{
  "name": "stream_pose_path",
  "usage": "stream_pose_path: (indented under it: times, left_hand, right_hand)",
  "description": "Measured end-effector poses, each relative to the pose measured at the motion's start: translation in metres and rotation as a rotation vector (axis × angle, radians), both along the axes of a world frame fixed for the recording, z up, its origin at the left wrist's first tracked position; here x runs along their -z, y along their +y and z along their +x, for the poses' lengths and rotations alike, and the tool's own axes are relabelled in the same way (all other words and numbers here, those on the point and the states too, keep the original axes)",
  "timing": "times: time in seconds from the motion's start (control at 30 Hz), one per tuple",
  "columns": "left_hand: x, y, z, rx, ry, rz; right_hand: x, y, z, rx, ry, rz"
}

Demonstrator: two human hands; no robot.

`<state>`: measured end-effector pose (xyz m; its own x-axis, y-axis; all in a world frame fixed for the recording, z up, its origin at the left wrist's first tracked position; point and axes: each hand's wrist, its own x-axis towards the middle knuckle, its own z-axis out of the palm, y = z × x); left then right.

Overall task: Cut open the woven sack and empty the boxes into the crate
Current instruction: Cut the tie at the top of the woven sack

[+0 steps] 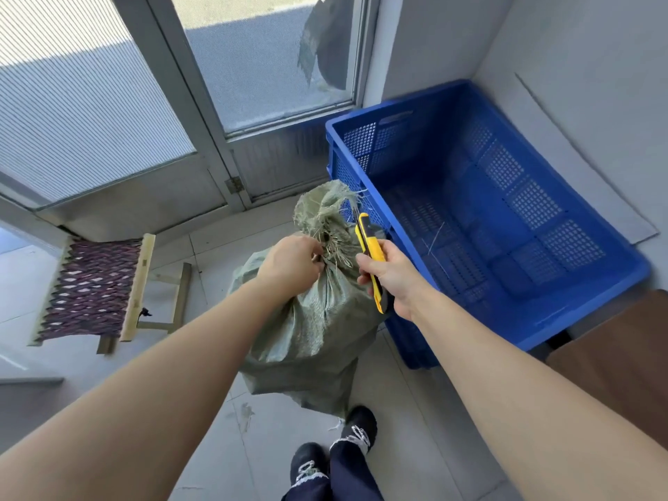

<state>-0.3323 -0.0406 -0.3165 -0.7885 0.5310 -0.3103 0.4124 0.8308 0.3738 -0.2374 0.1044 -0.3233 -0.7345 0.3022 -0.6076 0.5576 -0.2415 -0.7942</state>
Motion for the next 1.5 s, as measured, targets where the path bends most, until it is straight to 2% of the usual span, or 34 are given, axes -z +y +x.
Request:
stream_pose_path:
  times: [0.2, 0.4, 0.5, 0.7, 0.77, 0.87, 1.0, 1.07, 1.2, 1.3, 1.4, 1.5]
  left_hand:
    - [0.038, 0.025, -0.021, -0.053, -0.010, 0.043]
    - [0.070, 0.049, -0.041, 0.059, 0.211, -0.138]
    - [0.084, 0.054, -0.048, 0.102, 0.258, -0.198]
    - [0.099, 0.056, -0.068, 0.153, 0.347, -0.171]
    - [0.099, 0.056, -0.073, 0.077, 0.231, -0.058]
    - [0.096, 0.055, -0.084, -0.214, -0.008, 0.141]
    - [0.104, 0.040, -0.105, -0.520, -0.198, 0.351]
    - [0.109, 0.032, -0.112, -0.594, -0.286, 0.416]
    - [0.119, 0.023, -0.116, -0.632, -0.445, 0.488]
    - [0.121, 0.019, -0.118, -0.604, -0.492, 0.540]
    - [0.127, 0.016, -0.120, -0.601, -0.482, 0.628]
    - [0.131, 0.015, -0.116, -0.521, -0.359, 0.654]
  right_hand:
    - [0.035, 0.019, -0.023, -0.087, -0.047, 0.078]
    - [0.061, 0.033, -0.041, -0.142, -0.049, 0.093]
    - [0.073, 0.035, -0.047, -0.157, -0.029, 0.071]
    - [0.089, 0.027, -0.056, -0.107, 0.024, -0.022]
    - [0.094, 0.024, -0.058, -0.085, 0.031, -0.031]
    - [0.102, 0.018, -0.063, -0.053, 0.026, 0.013]
    - [0.108, 0.005, -0.077, 0.002, 0.042, 0.071]
    - [0.110, -0.002, -0.086, 0.033, 0.060, 0.103]
    - [0.111, -0.012, -0.110, 0.046, 0.080, 0.173]
    - [0.112, -0.017, -0.125, -0.013, 0.085, 0.251]
    - [0.114, -0.019, -0.134, -0.018, 0.050, 0.284]
    - [0.118, -0.017, -0.140, 0.025, 0.017, 0.289]
